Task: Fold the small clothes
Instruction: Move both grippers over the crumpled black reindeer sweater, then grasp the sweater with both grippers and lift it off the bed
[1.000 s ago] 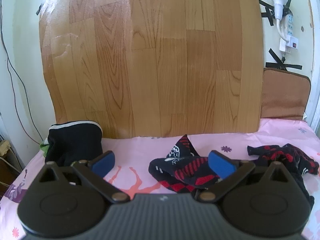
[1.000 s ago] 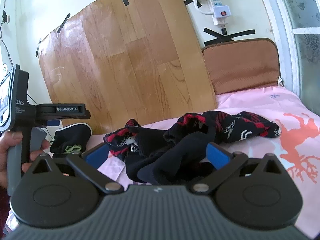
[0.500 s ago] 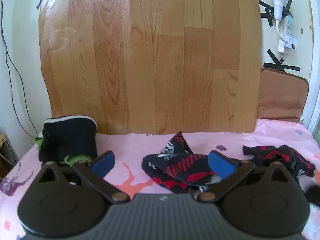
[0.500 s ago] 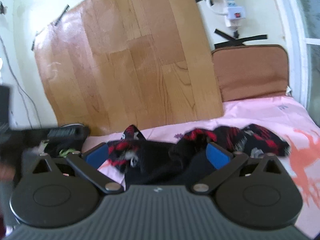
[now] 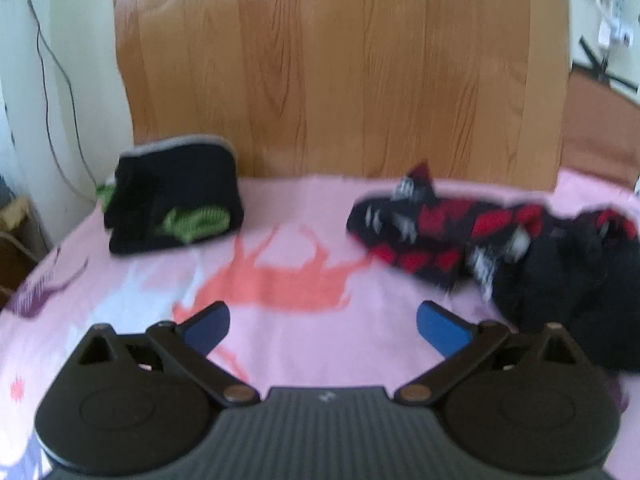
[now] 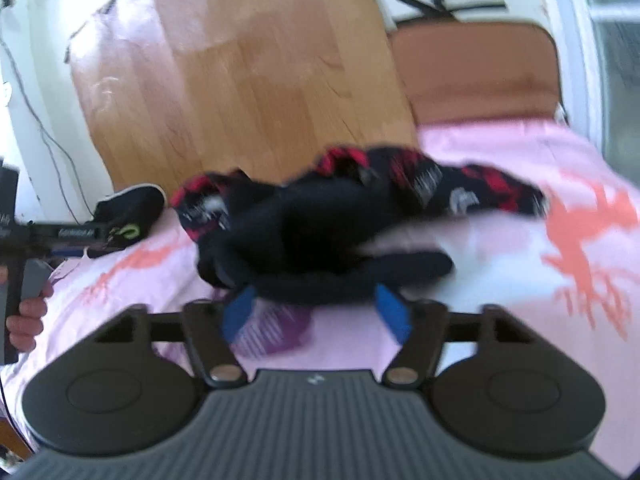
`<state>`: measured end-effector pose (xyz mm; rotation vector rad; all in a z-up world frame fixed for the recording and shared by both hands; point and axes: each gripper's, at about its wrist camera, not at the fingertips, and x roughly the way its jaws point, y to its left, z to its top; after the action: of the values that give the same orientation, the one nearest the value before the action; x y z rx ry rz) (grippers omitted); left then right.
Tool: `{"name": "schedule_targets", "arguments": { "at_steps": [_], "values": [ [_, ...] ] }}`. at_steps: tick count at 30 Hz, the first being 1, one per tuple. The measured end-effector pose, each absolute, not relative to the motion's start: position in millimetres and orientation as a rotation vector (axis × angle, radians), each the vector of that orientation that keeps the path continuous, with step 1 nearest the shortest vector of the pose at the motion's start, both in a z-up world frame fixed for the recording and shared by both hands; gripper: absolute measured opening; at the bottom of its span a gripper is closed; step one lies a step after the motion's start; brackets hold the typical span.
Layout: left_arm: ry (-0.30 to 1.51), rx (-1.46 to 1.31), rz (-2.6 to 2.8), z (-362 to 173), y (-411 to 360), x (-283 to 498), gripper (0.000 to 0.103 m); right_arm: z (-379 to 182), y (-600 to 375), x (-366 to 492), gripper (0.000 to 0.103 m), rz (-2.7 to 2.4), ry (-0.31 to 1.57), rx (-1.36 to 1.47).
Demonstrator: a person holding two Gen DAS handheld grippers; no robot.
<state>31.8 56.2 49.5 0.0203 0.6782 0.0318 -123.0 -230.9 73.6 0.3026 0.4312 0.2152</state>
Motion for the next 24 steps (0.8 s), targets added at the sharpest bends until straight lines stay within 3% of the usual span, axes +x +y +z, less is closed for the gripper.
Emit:
{"name": "schedule_targets", "arguments": {
  "at_steps": [2,8,24],
  "values": [
    [0.679,0.022,0.007,39.3,59.8,24.6,0.103,67.5,-238.2,-123.1,0.055,0.225,0.446,0.325],
    [0.610,0.114,-0.062,35.7,51.8,11.9,0.103,73.3,-247.7,-116.6,0.051,0.223,0.425,0.315],
    [0.442,0.427,-0.195,47.7,-22.4,58.4,0.102,105.9,-272.3,-70.6,0.052,0.204,0.351,0.241]
  ]
}}
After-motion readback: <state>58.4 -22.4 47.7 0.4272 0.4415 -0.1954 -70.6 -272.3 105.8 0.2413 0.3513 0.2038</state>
